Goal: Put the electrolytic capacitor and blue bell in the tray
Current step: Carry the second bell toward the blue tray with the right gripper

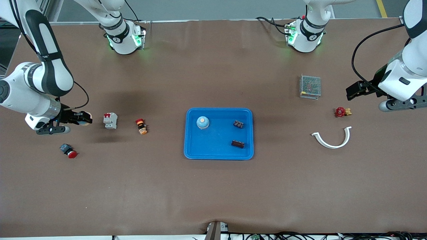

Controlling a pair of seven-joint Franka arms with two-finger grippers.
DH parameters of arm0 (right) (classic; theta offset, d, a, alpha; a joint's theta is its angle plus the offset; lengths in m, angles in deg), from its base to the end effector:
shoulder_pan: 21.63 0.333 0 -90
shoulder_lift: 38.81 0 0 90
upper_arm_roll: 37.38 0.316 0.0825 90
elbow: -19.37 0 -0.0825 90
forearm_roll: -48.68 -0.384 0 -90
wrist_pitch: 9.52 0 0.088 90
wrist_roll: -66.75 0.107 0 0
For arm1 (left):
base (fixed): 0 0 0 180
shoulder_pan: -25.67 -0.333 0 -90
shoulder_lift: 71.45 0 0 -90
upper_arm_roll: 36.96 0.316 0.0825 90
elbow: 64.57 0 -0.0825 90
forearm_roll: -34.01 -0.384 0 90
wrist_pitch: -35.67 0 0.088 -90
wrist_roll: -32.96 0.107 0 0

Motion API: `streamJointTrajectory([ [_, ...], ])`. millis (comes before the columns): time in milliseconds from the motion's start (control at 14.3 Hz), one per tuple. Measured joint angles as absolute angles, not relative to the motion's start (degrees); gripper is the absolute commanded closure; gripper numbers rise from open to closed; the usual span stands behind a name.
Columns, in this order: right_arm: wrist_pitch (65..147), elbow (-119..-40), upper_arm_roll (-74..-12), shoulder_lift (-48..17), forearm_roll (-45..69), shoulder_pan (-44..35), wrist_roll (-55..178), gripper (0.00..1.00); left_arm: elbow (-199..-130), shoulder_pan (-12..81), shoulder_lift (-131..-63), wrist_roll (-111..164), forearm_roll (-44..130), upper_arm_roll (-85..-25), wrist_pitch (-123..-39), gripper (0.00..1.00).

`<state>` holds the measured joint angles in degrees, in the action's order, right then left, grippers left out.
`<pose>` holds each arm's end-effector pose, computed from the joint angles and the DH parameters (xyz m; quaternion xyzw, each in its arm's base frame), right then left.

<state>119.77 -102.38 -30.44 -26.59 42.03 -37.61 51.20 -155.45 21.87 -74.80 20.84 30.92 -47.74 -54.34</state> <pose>0.5537 -0.0857 0.3044 -0.9975 -0.0173 0.0275 0.0635 0.5663 -0.0606 0.5851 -0.9982 -0.0438 0.0322 0.0272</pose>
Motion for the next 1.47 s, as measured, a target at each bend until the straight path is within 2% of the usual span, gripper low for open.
streamJointTrajectory([
  [420,113.37,-95.83,-30.26,-26.8,41.91,-26.21,72.47,1.0,-155.52,21.27,-74.8,20.84,30.92,-47.71,-54.38,0.0],
  [909,113.12,-90.33,-30.18,-26.39,41.91,-9.13,104.32,1.0,-156.06,21.16,-74.8,20.84,30.92,-47.71,-54.58,0.0],
  [1119,113.15,-86.58,-30.24,-22.82,43.18,-3.06,116.79,1.0,-156.33,21.16,-74.85,20.84,30.92,-47.7,-54.96,0.0],
  [1469,113.29,-76.03,-30.4,-12.65,45.52,3.17,130.82,1.0,-156.61,21.15,-74.97,20.84,30.92,-47.7,-55.39,0.0],
])
